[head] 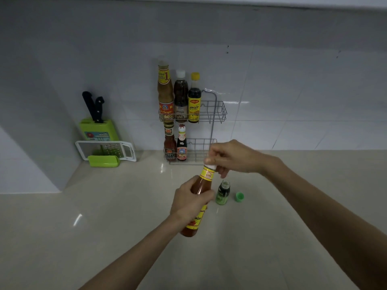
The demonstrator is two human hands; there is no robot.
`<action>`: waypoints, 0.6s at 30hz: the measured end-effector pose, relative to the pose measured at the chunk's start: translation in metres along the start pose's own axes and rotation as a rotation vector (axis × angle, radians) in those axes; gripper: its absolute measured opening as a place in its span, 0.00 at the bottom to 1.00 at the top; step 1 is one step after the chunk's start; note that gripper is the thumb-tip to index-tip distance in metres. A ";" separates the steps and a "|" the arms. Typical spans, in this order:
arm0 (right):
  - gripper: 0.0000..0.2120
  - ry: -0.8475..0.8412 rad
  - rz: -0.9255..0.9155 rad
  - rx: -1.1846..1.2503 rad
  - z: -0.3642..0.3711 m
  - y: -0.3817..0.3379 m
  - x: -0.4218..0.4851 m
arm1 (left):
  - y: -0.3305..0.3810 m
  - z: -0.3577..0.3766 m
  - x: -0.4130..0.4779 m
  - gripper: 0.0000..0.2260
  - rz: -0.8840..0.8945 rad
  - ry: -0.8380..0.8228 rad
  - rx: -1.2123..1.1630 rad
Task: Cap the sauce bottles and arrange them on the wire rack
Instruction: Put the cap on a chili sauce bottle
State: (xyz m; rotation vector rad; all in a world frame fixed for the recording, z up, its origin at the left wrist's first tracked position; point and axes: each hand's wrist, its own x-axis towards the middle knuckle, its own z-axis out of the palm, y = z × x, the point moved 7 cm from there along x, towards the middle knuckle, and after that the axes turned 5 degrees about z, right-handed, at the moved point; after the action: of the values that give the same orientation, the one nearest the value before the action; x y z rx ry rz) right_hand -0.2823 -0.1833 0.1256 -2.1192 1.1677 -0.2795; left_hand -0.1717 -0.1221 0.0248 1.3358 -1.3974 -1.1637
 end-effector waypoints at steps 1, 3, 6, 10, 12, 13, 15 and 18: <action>0.13 0.037 -0.039 -0.095 0.006 -0.003 -0.001 | 0.001 0.001 0.001 0.07 0.012 -0.023 0.037; 0.19 0.145 -0.142 -0.269 0.010 -0.009 -0.004 | 0.002 0.007 0.003 0.07 -0.001 -0.214 -0.093; 0.16 0.308 -0.387 -0.520 0.006 -0.031 -0.011 | 0.015 0.015 -0.009 0.10 -0.095 -0.608 -0.466; 0.20 0.367 -0.387 -0.658 0.007 -0.039 -0.007 | 0.017 0.009 -0.010 0.09 -0.086 -0.610 -0.469; 0.21 0.402 -0.101 -0.660 0.007 -0.026 0.002 | 0.006 -0.003 0.001 0.08 -0.027 -0.257 -0.154; 0.19 0.385 0.053 -0.655 0.010 -0.016 0.006 | 0.000 -0.012 0.004 0.10 -0.014 -0.071 0.045; 0.16 0.303 0.163 -0.653 0.020 -0.010 0.011 | -0.007 -0.017 0.004 0.10 -0.026 0.092 0.188; 0.24 0.206 -0.018 -0.595 0.020 -0.022 0.010 | -0.012 -0.005 0.003 0.07 -0.070 -0.263 -0.235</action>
State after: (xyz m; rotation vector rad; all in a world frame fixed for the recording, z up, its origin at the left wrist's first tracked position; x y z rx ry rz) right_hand -0.2528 -0.1742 0.1242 -2.6613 1.4897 -0.1731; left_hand -0.1649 -0.1252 0.0142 1.1026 -1.3539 -1.5438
